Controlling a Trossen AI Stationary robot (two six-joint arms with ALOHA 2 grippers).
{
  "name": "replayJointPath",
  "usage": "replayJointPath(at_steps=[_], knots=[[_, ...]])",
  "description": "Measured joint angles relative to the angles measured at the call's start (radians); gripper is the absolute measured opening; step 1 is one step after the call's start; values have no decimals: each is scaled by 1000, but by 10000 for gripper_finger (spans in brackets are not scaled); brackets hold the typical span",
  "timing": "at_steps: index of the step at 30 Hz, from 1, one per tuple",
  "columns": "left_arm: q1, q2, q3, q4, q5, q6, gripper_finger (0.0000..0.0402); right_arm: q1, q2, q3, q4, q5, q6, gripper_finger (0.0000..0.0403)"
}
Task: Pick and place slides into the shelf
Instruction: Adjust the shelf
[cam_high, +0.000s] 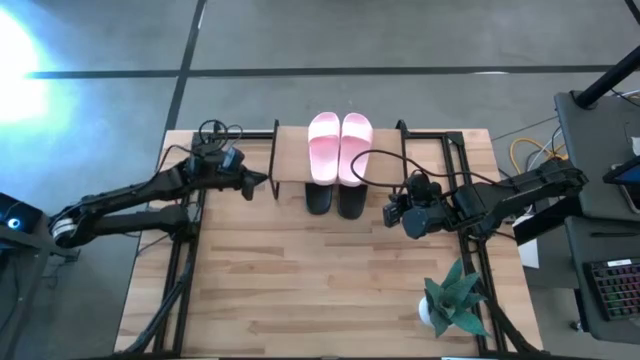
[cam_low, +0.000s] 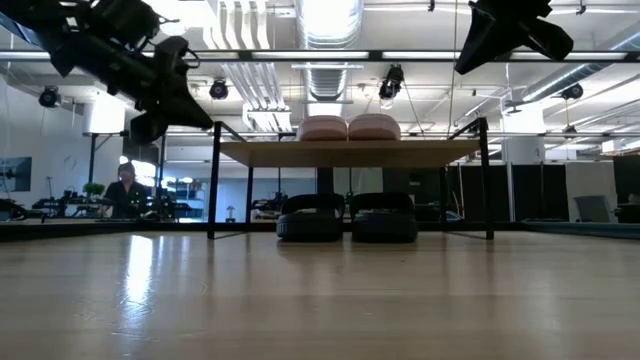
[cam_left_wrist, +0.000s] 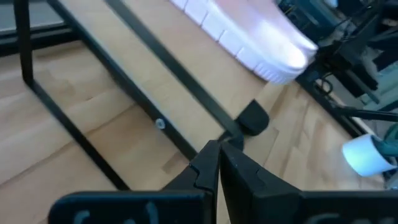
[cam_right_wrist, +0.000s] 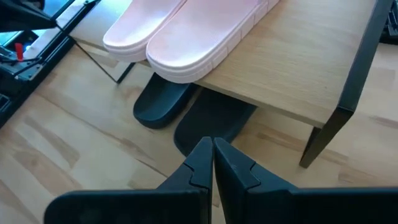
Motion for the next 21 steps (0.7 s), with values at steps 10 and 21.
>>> replayJointPath(at_steps=[10, 21], knots=[[0, -38, 0, -12, -124, 59, 0, 0, -2, 0, -52, 21, 68, 8], [0, 120, -1, 123, -88, 78, 0, 0, -2, 0, -51, 18, 75, 8]])
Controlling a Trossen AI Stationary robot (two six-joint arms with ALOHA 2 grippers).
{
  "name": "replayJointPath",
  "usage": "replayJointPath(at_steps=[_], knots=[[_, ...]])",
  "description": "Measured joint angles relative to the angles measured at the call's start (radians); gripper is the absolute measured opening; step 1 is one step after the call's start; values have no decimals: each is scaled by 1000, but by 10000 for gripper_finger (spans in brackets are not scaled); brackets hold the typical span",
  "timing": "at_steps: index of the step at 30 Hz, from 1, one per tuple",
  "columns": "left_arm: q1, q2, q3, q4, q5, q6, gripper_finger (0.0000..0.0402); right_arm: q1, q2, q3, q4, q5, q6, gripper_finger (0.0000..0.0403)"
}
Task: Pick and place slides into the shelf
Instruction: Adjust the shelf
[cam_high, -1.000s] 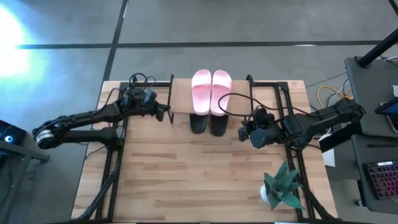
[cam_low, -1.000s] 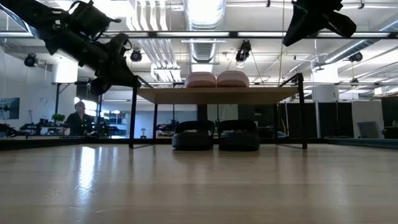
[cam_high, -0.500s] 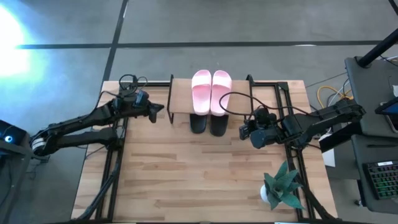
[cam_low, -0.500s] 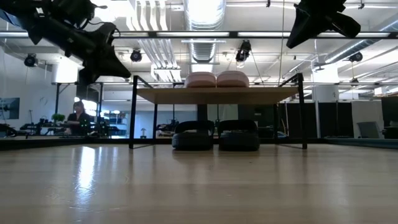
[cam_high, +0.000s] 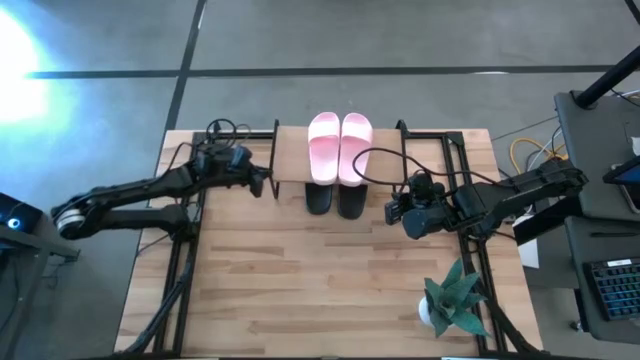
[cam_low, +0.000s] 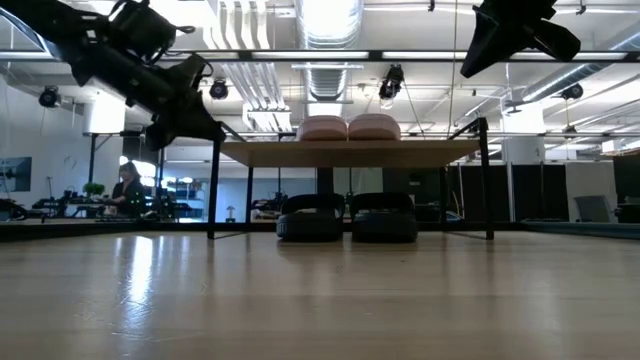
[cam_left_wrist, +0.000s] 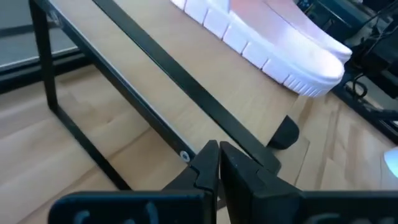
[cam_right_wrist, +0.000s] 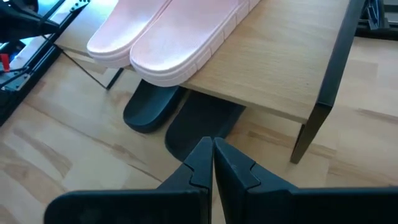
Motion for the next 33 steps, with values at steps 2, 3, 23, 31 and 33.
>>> replayJointPath(at_steps=[2, 3, 23, 31, 33], knots=[[0, 16, 0, 9, 10, 0, 0, 0, 0, 0, 0, -3, 0, 8], [0, 21, 0, 7, 25, 1, 0, 0, 0, 0, -1, -3, 0, 8], [-46, -144, -1, -208, -22, 25, 0, 0, -2, 0, -248, 1, 122, 8], [-46, -295, -1, -298, -74, -24, 0, -41, -74, -26, -555, -104, 459, 8], [-46, -316, -1, -302, -80, -28, 0, -93, -111, -51, -507, -143, 407, 8]])
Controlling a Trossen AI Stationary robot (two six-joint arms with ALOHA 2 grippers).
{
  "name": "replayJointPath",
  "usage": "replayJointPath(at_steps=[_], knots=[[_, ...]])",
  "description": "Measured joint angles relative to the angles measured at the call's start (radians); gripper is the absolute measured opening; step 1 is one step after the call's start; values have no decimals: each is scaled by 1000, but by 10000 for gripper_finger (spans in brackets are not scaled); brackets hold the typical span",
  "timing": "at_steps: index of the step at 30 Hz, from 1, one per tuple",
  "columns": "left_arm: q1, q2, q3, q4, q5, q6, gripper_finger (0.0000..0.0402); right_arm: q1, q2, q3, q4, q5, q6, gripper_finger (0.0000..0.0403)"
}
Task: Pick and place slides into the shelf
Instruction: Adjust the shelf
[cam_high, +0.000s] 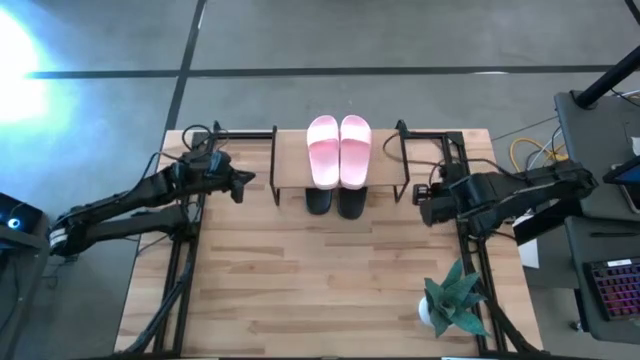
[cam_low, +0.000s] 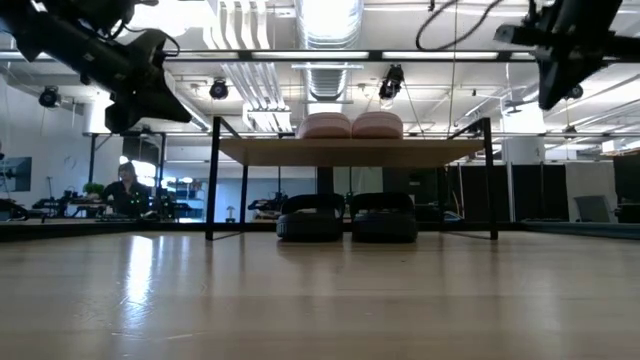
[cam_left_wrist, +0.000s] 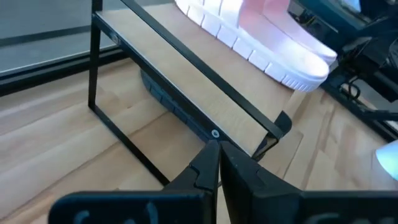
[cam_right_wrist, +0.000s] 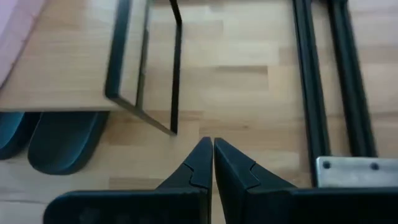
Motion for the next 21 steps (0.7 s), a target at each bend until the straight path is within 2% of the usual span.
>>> replayJointPath(at_steps=[7, 11, 17, 21], knots=[[0, -23, 0, -10, -10, -2, 0, -241, -140, -172, 313, -94, -218, 8], [0, -9, 0, -12, -13, -2, 0, -358, -208, -273, 457, -119, -288, 8], [0, 18, 0, -12, -13, -3, 0, -448, -257, -333, 570, -118, -378, 8], [0, 35, 0, -12, -13, -3, 0, -470, -255, -336, 720, -121, -497, 8]])
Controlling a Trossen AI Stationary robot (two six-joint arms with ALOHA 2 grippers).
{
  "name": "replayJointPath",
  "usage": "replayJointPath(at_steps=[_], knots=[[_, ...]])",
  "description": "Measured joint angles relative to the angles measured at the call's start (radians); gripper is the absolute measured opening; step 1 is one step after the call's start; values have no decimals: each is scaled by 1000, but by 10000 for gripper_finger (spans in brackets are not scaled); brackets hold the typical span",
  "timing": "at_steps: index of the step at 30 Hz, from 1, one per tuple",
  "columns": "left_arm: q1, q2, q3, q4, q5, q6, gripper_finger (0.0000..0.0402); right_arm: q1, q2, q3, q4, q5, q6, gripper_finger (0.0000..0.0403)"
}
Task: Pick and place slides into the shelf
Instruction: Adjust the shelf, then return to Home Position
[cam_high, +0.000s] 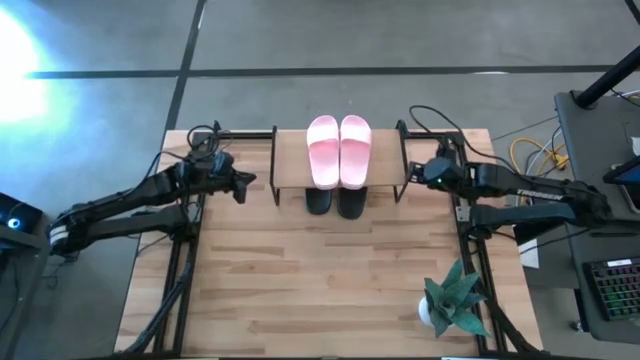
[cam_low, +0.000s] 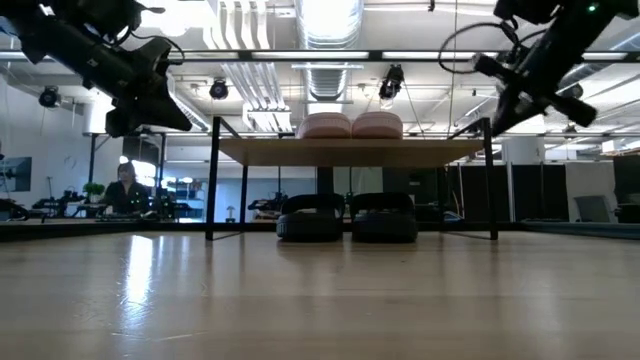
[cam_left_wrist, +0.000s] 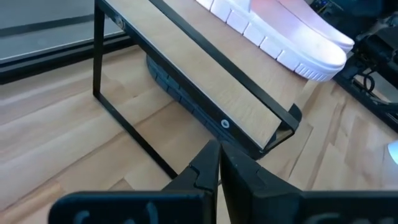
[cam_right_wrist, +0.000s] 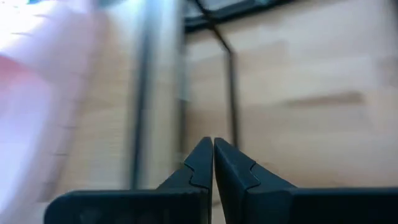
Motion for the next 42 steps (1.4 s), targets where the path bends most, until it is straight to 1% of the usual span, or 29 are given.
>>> replayJointPath(at_steps=[3, 8, 13, 16, 20, 27, 36, 39, 42], knots=[[0, 13, 0, 0, 0, 2, 0, -8, 20, 11, 80, -12, -54, 8], [0, 27, 0, 1, 0, 3, 0, -20, 77, 18, 79, -83, -75, 8], [0, 30, 0, 3, 2, 3, 0, -19, 127, 24, 94, -120, -79, 8], [0, 28, 0, 1, 3, 3, 0, -7, 137, 35, 94, -138, -97, 8], [0, 30, 0, 1, 3, 3, 0, 14, 131, 55, 82, -168, -106, 8], [0, 45, 0, 4, 2, 3, 0, 52, 131, 88, 21, -181, -120, 8], [0, 40, 0, 4, 5, 2, 0, 130, 100, 89, -40, -189, -117, 8], [-12, 13, 16, -5, 38, 0, 0, 159, 66, 89, -51, -179, -123, 8], [-44, -27, 61, 6, 82, -32, 0, 204, 17, 89, 1, -177, -194, 8]])
